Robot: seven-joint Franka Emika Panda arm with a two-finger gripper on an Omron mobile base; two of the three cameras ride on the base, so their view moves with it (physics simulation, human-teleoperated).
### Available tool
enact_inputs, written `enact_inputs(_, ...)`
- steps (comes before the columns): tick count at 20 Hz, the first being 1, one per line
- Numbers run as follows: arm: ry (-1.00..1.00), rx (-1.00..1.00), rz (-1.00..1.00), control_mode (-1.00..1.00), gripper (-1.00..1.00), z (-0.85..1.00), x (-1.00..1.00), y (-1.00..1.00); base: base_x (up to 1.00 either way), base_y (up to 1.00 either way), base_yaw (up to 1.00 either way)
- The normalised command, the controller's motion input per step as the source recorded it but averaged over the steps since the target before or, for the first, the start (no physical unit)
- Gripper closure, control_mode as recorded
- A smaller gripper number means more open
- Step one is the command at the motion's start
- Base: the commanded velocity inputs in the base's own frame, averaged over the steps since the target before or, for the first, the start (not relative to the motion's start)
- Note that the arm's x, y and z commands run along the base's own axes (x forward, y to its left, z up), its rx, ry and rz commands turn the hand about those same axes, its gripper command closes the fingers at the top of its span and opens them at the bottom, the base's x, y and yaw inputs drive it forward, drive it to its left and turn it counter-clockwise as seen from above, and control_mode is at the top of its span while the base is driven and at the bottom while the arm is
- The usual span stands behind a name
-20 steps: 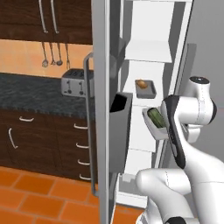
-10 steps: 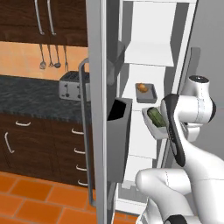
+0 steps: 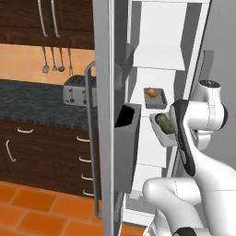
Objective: Take the meat container that has the chicken drumstick and place it on the second highest rack of the freezer. Then take the vegetable container that has the lime and cucumber and place it on the highest rack of the freezer.
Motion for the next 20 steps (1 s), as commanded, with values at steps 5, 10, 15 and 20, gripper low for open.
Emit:
enact_inputs(5,0.0,0.0,0.0,1.0,1.0,0.0,0.0,0.0,0.42,0.12,0.0)
enact_inputs(10,0.0,0.0,0.0,1.0,1.0,0.0,0.0,0.0,0.64,0.02,0.0)
enact_inputs(15,0.0,0.0,0.0,1.0,1.0,0.0,0.0,0.0,0.62,0.01,0.0)
enact_inputs(20,-0.02,0.0,0.0,-1.0,1.0,0.0,0.0,0.03,0.01,0.0,0.0)
